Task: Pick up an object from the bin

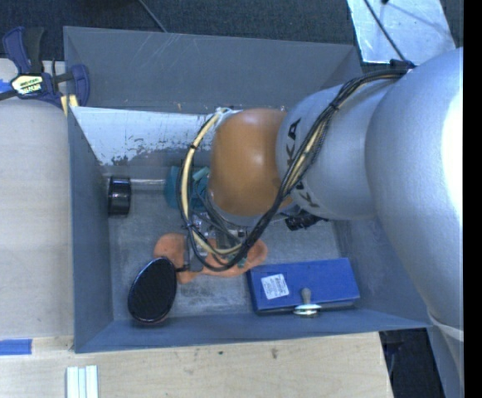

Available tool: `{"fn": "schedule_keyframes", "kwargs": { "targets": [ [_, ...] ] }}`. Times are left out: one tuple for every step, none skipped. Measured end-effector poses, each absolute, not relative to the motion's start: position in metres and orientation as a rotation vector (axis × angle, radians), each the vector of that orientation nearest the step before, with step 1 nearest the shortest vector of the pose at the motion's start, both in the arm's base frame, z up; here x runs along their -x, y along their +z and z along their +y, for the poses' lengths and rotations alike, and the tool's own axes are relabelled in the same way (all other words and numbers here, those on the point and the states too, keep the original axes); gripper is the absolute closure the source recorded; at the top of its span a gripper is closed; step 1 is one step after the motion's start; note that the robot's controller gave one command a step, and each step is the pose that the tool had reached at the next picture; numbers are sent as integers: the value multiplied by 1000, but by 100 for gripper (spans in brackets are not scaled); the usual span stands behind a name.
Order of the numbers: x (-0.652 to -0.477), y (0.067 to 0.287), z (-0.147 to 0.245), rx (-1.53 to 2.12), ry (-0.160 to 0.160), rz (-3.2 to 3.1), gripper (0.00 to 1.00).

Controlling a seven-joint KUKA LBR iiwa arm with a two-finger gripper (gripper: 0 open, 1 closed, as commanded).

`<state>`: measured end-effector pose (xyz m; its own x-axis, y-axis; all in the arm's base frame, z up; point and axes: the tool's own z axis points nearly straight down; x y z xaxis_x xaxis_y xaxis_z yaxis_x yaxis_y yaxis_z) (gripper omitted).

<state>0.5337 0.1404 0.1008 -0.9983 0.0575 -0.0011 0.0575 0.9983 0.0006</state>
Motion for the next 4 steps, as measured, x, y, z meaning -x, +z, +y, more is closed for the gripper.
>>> {"fn": "schedule_keyframes", "kwargs": {
  "targets": [
    [-534, 101, 140, -91, 1, 3139, 100],
    [-529, 252, 146, -66, 2, 3136, 100],
    [-529, 251, 146, -67, 1, 3139, 0],
    [-529, 251, 146, -68, 1, 3139, 0]
  ]
}}
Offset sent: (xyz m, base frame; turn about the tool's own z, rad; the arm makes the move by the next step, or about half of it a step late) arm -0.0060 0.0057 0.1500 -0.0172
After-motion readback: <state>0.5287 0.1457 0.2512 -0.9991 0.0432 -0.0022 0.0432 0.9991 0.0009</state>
